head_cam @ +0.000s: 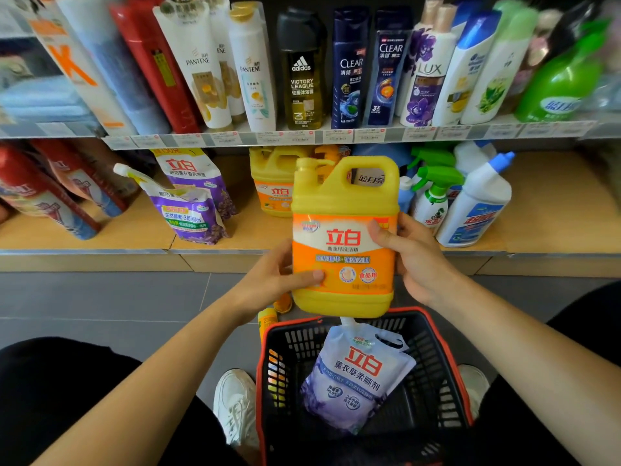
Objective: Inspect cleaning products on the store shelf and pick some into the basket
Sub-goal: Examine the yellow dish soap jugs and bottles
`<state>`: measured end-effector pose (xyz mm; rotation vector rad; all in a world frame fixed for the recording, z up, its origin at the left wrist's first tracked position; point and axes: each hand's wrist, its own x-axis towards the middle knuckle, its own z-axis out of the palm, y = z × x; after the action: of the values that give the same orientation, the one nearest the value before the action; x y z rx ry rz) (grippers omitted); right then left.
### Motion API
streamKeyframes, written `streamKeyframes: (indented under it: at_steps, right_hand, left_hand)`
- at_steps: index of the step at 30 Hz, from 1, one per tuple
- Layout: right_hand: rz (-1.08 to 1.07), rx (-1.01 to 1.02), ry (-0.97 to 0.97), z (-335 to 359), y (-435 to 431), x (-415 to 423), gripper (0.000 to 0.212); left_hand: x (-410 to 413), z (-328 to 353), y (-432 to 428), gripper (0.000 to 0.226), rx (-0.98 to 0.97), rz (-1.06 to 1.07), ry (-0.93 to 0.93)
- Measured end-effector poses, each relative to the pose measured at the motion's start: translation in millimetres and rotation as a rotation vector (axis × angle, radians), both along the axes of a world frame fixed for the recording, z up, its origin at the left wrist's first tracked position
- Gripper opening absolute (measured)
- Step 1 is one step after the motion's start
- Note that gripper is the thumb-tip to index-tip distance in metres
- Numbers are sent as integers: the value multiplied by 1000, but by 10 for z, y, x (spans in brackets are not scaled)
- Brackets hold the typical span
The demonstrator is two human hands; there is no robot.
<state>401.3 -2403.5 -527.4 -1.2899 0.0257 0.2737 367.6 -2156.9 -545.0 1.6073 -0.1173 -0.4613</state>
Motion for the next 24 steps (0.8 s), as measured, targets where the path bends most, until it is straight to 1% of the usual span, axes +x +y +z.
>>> streamKeyframes:
  at_steps: [3,7,9,11,13,14,16,17,18,19,20,21,22,23,24]
  right_hand:
    - [-21,56,40,48,-31,11,54]
    - [4,77,73,67,-68,16,54]
    - [35,50,61,81,-103,29,52]
    - [58,-6,34,97,-138,29,50]
    - [69,-68,35,99,-177,9,49]
    - [70,-128,46,115,-195,-7,49]
    - [17,-335,37,174,-230,-34,45]
    - [-46,-468,-13,196,-254,-39,43]
    - [-141,-612,-106,206,-281,-42,40]
    - [-251,-738,-237,212,-312,-49,35]
    - [-342,-815,-390,230,-331,-63,30]
    - [-386,-832,-553,272,-325,-91,26]
    - [-371,-818,-717,322,-307,-118,24]
    - [-317,-817,-866,367,-288,-132,28]
    - [-237,-854,-987,408,-262,-137,40]
  left_hand:
    - [-18,-42,-38,75,-20,-20,71]
    - [-37,-108,-161,72,-228,126,69]
    - [-57,-119,-221,75,-267,202,29]
    - [-65,-91,-248,80,-228,278,-33]
    - [-52,-37,-249,78,-161,333,-111]
    - [-48,-5,-245,76,-130,355,-154]
    - [-42,62,-222,73,-67,394,-238]
    - [-41,93,-208,73,-25,407,-280]
    - [-42,126,-194,74,30,415,-321]
    - [-46,157,-179,74,96,419,-361]
    - [-47,189,-166,73,171,417,-401]
    - [-49,224,-154,71,252,411,-443]
    - [-53,260,-151,72,334,398,-487]
    - [-58,291,-152,73,416,377,-526]
    - [-65,320,-162,75,497,346,-559]
